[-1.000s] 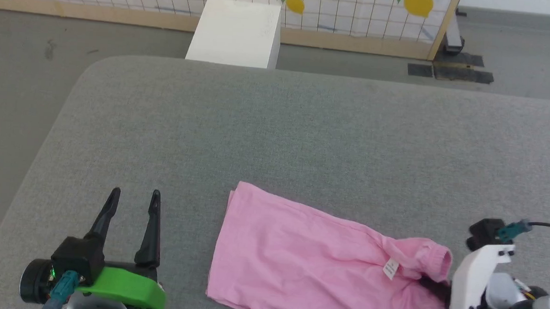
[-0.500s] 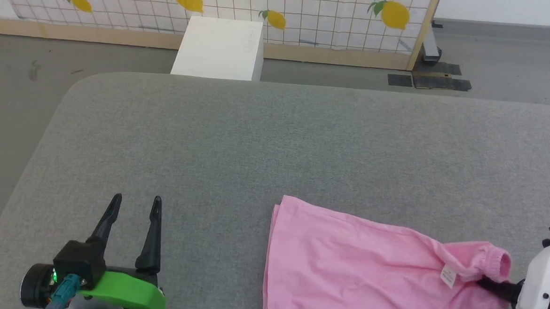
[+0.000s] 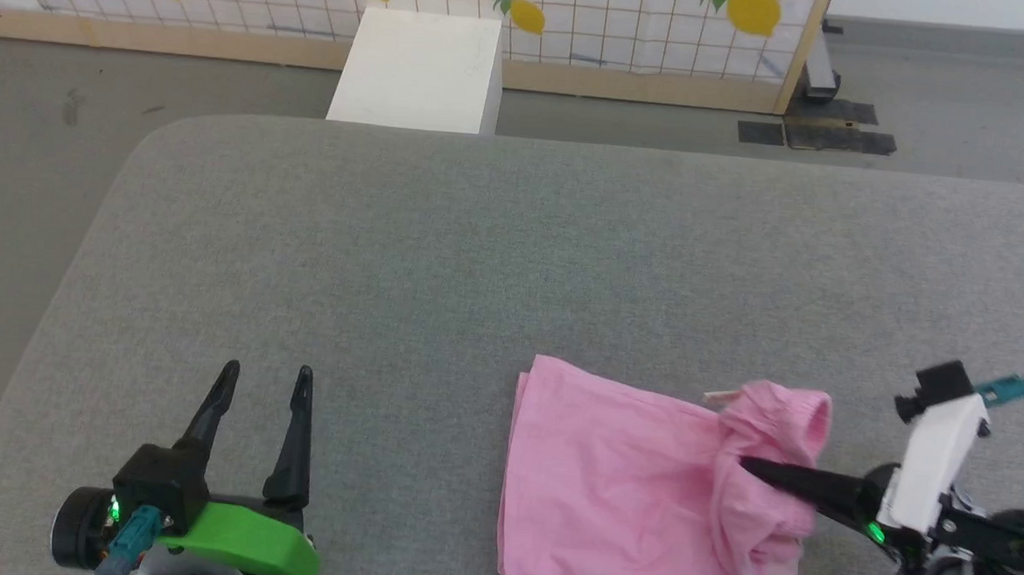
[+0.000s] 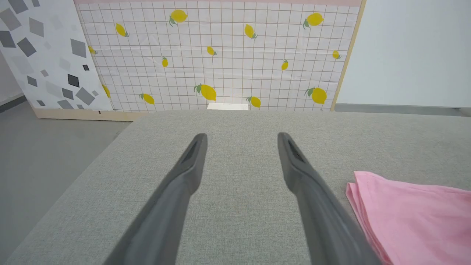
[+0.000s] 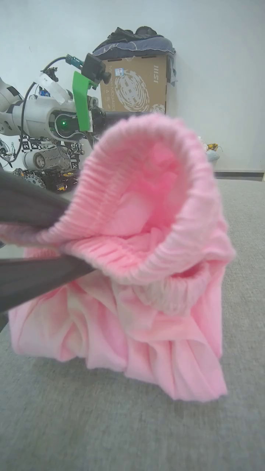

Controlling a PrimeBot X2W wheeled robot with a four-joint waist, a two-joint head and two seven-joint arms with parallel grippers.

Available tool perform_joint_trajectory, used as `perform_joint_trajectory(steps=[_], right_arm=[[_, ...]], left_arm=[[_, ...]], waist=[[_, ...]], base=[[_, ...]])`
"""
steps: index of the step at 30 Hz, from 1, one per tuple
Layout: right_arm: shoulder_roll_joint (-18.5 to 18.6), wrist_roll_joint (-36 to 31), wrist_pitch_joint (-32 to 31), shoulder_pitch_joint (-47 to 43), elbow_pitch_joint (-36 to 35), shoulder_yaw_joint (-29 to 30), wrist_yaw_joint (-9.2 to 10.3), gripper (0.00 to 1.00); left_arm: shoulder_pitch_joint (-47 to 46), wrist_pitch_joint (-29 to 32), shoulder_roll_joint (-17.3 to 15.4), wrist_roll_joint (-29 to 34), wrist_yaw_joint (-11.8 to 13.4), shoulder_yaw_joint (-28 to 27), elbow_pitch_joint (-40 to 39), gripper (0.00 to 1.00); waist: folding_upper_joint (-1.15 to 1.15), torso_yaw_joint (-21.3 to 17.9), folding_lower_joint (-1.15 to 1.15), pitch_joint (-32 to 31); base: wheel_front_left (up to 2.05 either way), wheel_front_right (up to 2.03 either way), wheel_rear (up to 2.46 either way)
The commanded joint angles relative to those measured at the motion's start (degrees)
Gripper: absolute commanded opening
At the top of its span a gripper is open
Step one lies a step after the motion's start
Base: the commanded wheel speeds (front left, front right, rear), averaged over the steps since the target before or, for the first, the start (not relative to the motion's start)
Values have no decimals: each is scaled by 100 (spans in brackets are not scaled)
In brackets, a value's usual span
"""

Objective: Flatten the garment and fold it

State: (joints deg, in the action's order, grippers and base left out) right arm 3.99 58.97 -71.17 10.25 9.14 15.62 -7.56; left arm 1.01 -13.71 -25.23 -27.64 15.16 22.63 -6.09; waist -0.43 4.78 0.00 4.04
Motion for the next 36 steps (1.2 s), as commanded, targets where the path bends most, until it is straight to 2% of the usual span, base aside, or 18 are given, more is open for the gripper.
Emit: perform_joint_trajectory(steps=[1, 8, 12, 14, 15, 16, 21, 28, 33, 36], right_arm=[[-55, -16, 26, 152, -25, -114, 8, 0], [-106, -648, 596, 480, 391, -1063, 8, 0], [-109, -551, 1018, 655, 728, -1610, 8, 0], [-110, -609, 1198, 730, 861, -1900, 8, 37], [-110, -598, 1303, 757, 917, -1987, 8, 47], [-110, -591, 1458, 802, 973, -2095, 8, 100], [-111, -485, 1805, 897, 1099, -2738, 8, 100], [-109, -615, 2570, 1034, 727, -3652, 8, 100], [149, -995, 3334, 1154, 165, -4331, 8, 100], [424, -1376, 4011, 1198, -145, -4602, 8, 100]], left_arm=[[-125, -12, 23, -10, -41, 2, 17, 100], [-360, -43, 143, 7, -114, 63, 114, 100], [-474, -68, 215, 20, -161, 70, 193, 100], [-502, -79, 245, 25, -176, 62, 227, 100], [-511, -84, 257, 26, -184, 58, 241, 100], [-522, -89, 271, 29, -192, 51, 254, 100], [-545, -107, 322, 49, -223, 14, 318, 100], [-587, -118, 354, 104, -262, -11, 403, 100], [-577, -122, 370, 119, -260, -34, 448, 100], [-562, -123, 368, 129, -252, -41, 475, 100]], waist=[[43, 74, 0, 86], [43, 283, 0, 309], [43, 364, 0, 406], [43, 377, 0, 443], [43, 381, 0, 456], [43, 381, 0, 482], [43, 339, 0, 526], [43, 246, 0, 532], [43, 153, 0, 451], [43, 83, 0, 367]], base=[[0, 0, 0], [0, 0, 0], [0, 0, 0], [0, 0, 0], [0, 0, 0], [0, 0, 0], [0, 0, 0], [0, 0, 0], [0, 0, 0], [0, 0, 0]])
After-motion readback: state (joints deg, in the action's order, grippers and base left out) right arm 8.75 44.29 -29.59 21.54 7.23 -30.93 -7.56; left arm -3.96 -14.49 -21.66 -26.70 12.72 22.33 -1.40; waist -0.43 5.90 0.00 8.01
